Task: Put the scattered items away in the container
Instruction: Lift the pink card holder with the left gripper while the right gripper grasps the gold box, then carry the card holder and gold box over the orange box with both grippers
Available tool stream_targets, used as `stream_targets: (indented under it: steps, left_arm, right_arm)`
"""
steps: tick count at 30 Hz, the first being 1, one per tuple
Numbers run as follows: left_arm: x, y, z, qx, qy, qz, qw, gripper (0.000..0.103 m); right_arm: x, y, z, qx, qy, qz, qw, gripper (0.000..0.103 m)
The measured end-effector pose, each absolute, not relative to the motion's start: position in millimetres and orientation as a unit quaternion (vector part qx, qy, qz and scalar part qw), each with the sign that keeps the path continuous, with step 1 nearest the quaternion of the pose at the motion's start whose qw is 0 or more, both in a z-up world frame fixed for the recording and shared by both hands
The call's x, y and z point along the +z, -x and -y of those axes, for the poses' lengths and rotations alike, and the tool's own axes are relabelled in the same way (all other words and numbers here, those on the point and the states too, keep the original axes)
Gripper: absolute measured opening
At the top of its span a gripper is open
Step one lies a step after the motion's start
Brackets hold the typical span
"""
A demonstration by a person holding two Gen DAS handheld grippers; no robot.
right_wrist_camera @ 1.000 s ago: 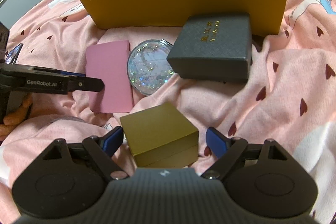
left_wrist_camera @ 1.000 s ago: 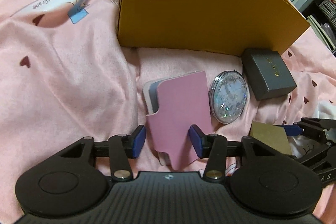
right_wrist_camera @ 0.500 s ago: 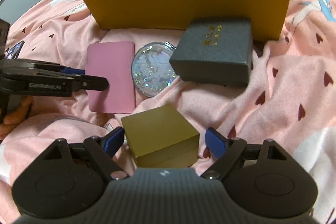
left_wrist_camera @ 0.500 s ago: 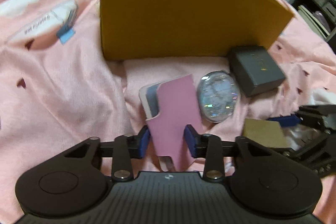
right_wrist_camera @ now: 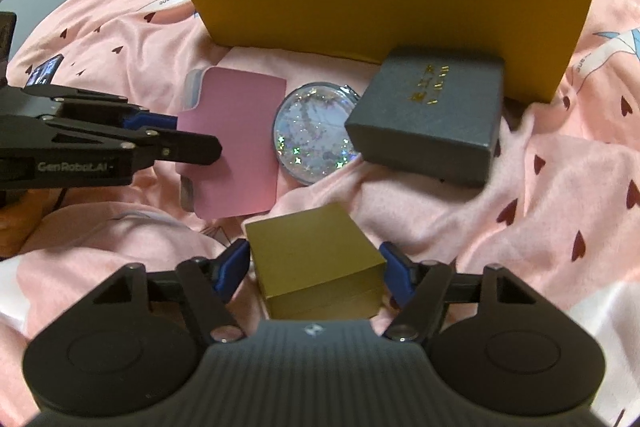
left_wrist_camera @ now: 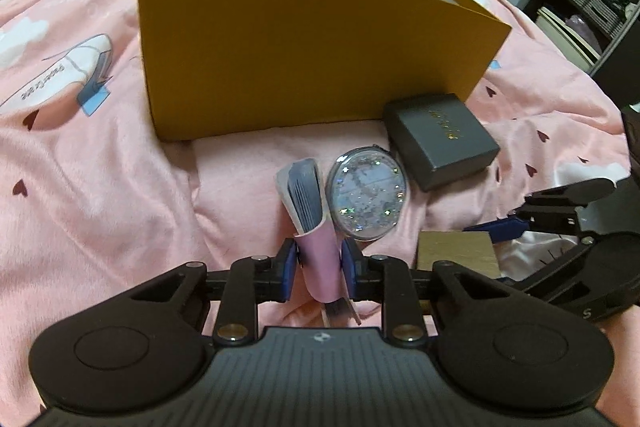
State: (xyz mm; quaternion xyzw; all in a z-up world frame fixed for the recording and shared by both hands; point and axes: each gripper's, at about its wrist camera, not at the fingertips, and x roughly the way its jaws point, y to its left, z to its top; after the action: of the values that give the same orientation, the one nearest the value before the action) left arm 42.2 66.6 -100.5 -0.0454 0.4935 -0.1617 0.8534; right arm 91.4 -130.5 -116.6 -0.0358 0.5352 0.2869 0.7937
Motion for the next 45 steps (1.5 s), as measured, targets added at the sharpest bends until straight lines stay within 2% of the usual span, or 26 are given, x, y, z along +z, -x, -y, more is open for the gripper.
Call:
stream_targets:
  steps: [10, 26, 38, 45]
  left_arm:
    - [-81, -36, -71, -0.170, 0.062, -0.479, 0.859, 0.025]
    - [-12, -38, -76, -0.208, 0.096, -0.418, 0.879, 0.024]
    - [52, -87, -89, -0.206, 0.099, -0.359, 0.905, 0.024]
    - [53, -148, -101, -0.193, 0.121, -0.368, 0.902, 0.024]
  right_arm:
    - [-96, -82, 133, 0.295, 0.048, -0.502, 0.812, 0.071]
    - [-21, -88, 140, 0.296, 0.060, -0.403, 0.864, 0.071]
    - [31, -115, 139, 0.291, 0.087, -0.326, 0.895, 0.071]
    - [40, -162, 142, 0.273, 0.072, -0.318, 0.905, 0.071]
